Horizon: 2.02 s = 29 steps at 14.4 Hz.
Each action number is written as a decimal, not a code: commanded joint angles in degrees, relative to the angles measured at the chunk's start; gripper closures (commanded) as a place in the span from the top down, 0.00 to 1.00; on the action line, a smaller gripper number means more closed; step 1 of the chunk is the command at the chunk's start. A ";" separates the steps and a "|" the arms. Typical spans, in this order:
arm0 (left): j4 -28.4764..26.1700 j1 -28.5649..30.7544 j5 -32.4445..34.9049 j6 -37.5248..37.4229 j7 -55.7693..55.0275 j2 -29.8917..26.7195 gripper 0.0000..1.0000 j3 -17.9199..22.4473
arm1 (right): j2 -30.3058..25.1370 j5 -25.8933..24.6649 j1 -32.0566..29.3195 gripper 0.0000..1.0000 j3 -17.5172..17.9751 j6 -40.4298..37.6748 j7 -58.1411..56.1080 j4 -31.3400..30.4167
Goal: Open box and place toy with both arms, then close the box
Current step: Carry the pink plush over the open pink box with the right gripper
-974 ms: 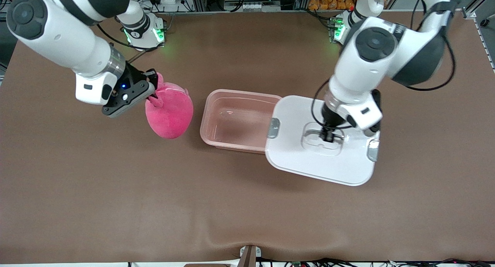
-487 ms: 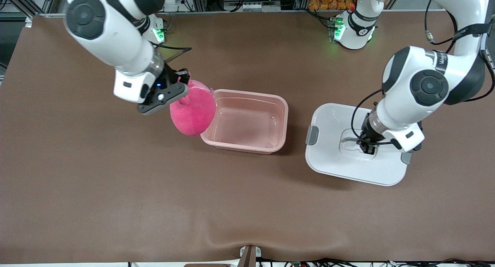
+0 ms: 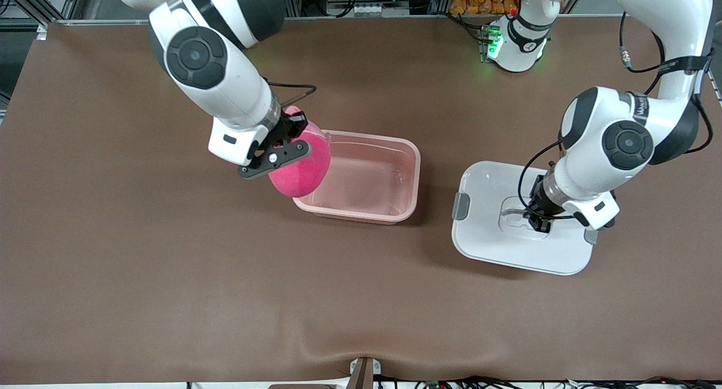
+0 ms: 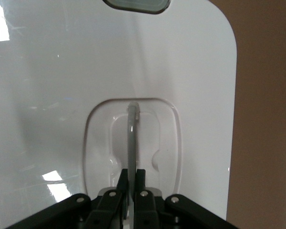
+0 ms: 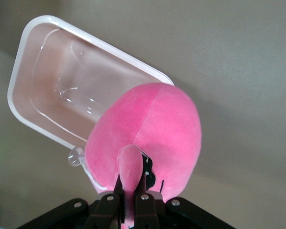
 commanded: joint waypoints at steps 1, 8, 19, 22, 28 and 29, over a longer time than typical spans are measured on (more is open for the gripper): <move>-6.72 0.46 -1.20 6.77 -1.45 -2.44 0.00 -0.09 | 2.91 -0.81 2.03 0.00 -0.60 -1.82 3.18 4.42; -14.04 1.60 -0.15 13.65 -1.36 -3.76 0.00 -0.18 | 4.58 -1.95 4.58 0.00 -1.13 -2.26 3.27 5.56; -16.67 1.42 -0.06 13.74 -0.39 -3.41 0.00 -0.36 | 9.06 -2.31 7.22 0.00 -0.69 -1.20 8.63 9.34; -17.46 1.77 -1.28 13.83 -1.62 -4.38 0.00 -0.36 | 9.94 -2.31 7.31 0.00 -0.69 -1.20 8.98 9.78; -17.46 1.95 -1.64 14.53 -2.77 -4.82 0.00 -0.36 | 11.35 -2.31 8.01 0.00 -0.95 1.78 9.86 9.78; -17.46 1.95 -1.64 14.79 -2.77 -4.82 0.00 -0.36 | 11.70 -2.31 8.01 0.00 -0.95 2.04 9.95 9.78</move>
